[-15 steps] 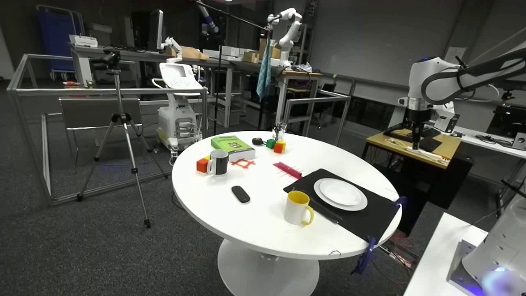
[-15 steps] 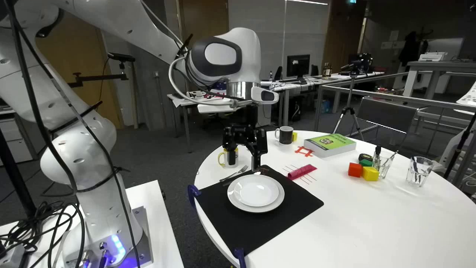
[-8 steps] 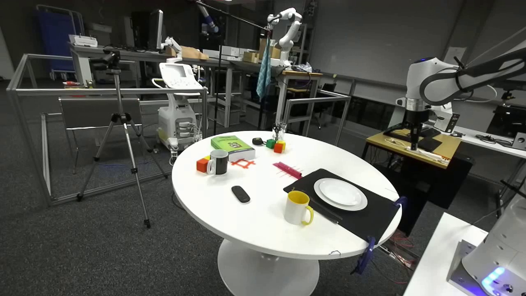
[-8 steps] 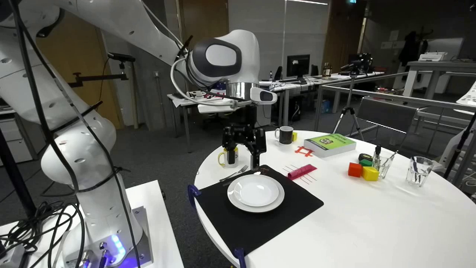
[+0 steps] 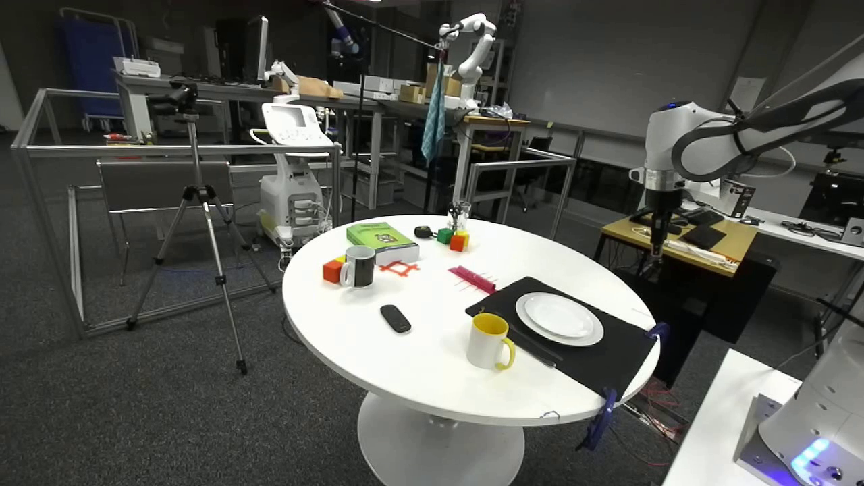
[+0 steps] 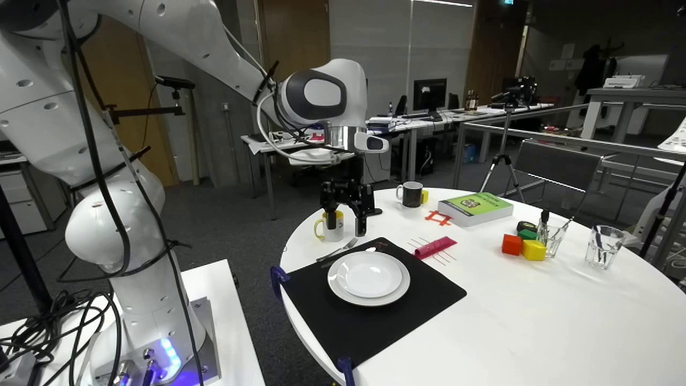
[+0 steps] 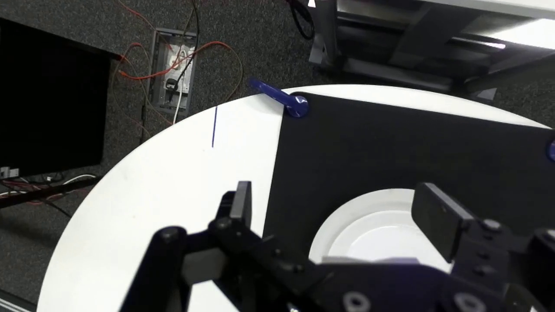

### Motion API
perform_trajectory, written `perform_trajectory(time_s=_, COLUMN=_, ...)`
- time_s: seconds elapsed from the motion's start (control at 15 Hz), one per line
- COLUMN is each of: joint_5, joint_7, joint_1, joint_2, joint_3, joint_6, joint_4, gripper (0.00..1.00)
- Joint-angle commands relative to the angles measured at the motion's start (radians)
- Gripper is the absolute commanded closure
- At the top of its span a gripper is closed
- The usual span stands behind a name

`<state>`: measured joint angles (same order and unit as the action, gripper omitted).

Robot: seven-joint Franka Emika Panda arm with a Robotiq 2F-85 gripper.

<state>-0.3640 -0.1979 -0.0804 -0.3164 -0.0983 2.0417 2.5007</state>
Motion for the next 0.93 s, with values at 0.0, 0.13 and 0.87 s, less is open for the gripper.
perform_trajectory(time_s=0.0, joint_5=0.035, joint_7=0.069, joint_1=0.022, joint_2=0.035, joint_3=0.029, joint_6=0.064, joint_4=0.005, gripper=0.00)
perform_trajectory(time_s=0.13, joint_5=0.055, joint_7=0.091, joint_1=0.036, joint_2=0.055, joint_3=0.045, joint_6=0.105, joint_4=0.012, gripper=0.00)
perform_trajectory(time_s=0.87, joint_5=0.156, joint_7=0.225, joint_1=0.098, joint_2=0.225, joint_3=0.126, joint_6=0.324, joint_4=0.024, gripper=0.00)
